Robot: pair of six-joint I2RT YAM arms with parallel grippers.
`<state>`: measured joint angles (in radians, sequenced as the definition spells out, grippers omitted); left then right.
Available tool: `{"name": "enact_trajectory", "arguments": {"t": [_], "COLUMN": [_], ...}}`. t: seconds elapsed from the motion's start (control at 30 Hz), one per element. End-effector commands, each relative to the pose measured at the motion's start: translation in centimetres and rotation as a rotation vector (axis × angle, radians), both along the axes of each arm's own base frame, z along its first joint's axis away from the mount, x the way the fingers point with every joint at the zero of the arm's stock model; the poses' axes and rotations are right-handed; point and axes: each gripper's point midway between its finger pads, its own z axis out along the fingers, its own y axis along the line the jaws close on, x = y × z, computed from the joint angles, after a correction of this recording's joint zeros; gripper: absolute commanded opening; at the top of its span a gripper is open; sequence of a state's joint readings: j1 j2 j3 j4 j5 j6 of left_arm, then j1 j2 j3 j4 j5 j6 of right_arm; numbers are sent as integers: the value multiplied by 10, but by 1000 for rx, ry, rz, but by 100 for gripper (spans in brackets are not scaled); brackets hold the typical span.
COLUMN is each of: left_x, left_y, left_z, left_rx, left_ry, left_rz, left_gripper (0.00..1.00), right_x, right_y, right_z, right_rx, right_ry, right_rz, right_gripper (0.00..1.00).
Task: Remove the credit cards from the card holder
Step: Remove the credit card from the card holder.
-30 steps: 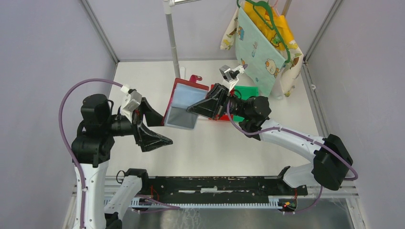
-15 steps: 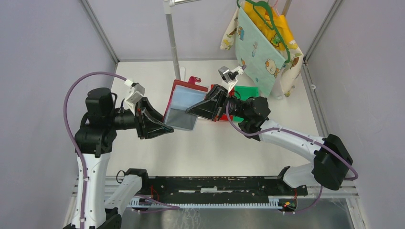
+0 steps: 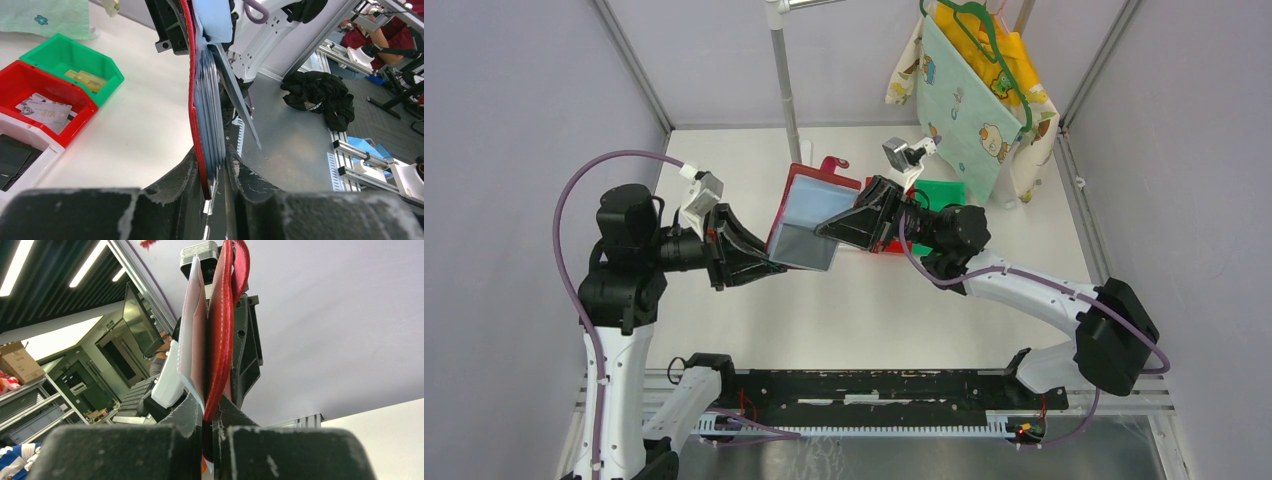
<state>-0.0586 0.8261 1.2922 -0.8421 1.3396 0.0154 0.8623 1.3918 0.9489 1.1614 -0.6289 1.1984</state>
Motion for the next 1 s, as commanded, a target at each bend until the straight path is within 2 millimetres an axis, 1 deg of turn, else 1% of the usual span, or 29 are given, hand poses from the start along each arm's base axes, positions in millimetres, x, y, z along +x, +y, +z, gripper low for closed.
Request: {"name": "enact_trajectory", "arguments": {"t": [0.0,0.17,0.5,0.63,0.73,0.77,0.83,0.87,0.9,0.93,0.97], "left_x": [7,9,9,13,20,24,29,29,29,28,26], "left_y": [0,-2,-3,-3,-2,-2,-2,-2,-2,-3,-3], "left_z": [20,29,26,24,26,27,29,30,31,31,31], "left_rx": [-29,-64,-74,-74,-76,-80,-92,-101,-109,-114,-116], "left_ry": [-23,32,117,133,132,134,137,134,136,137,134], "left_rz": [41,43,35,48,89,110,142,145,144,138,131], "left_gripper": [25,24,37,38,38,41,53,58,60,60,54], "right_x": [-32,-40,-46,-51,-56,-57,-59,-60,-61,-62,-62], "right_y": [-18,-12,-7,-6,-4,-2,2,4,6,8,8], "right_z": [35,34,36,37,37,36,33,33,31,30,29], "right_rx": [136,132,117,122,123,120,109,105,97,92,92], "right_ry": [-94,-104,-144,-156,-164,-166,-168,-172,-172,-174,-175], "right_rz": [79,118,128,144,156,159,161,160,163,165,164], "right_gripper": [0,0,0,0,1,2,4,6,10,13,18]}}
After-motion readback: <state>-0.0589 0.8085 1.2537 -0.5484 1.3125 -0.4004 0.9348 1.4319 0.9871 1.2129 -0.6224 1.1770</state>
